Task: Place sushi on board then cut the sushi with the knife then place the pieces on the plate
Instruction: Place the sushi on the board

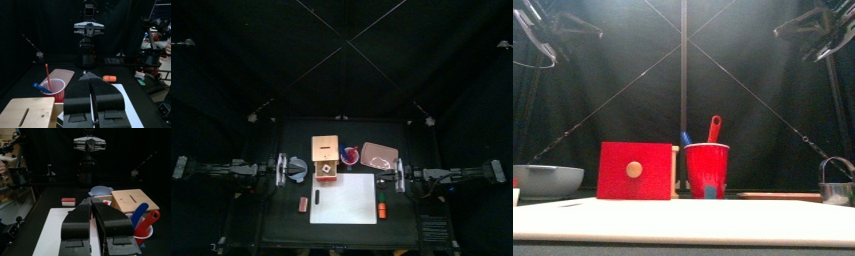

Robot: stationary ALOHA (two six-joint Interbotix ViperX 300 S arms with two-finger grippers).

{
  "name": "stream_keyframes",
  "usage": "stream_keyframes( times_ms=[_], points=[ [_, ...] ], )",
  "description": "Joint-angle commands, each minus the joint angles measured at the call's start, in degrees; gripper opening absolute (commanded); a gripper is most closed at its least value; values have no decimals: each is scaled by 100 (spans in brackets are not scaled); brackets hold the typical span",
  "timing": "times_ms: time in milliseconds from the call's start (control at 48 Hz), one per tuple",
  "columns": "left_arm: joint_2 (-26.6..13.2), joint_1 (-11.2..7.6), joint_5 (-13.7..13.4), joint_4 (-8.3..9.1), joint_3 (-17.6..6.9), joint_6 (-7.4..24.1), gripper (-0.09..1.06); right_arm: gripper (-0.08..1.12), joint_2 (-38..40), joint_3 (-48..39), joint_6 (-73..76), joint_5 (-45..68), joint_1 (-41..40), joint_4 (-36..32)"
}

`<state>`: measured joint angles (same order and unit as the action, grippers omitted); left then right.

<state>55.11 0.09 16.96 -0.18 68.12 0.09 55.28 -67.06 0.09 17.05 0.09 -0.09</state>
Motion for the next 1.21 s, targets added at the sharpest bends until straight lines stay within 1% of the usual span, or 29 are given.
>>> stream_keyframes(
  times_ms=[21,146,292,354,479,604,688,854,979,1042,1208],
  points=[
    [-246,-79,44,9,-264,-9,-2,6,-308,229,44,0,-132,44],
    [-369,-79,44,26,-360,18,0,9,-993,756,0,-141,-229,-44],
    [-404,-35,53,53,-404,18,1,16,-2057,1626,-35,-870,-264,-448],
    [-404,-18,53,44,-396,26,1,22,-2549,2083,-35,-1336,-255,-782],
    [-396,70,35,53,-369,26,1,35,-3226,2751,-62,-1898,-220,-1336],
    [-378,176,18,53,-352,26,1,50,-3727,3182,-26,-1986,-202,-1995],
    [-352,229,26,53,-352,18,1,63,-3946,3375,44,-2004,-202,-2276],
    [-334,299,18,53,-343,18,1,88,-4368,3744,62,-2092,-255,-2259],
    [-334,343,18,53,-343,9,1,102,-4632,4034,62,-2479,-281,-2215],
    [-316,352,18,44,-334,9,1,104,-4737,4201,44,-2804,-281,-2162],
    [-237,396,18,53,-290,9,1,103,-4975,4693,-167,-4069,-237,-2232]
  ],
)
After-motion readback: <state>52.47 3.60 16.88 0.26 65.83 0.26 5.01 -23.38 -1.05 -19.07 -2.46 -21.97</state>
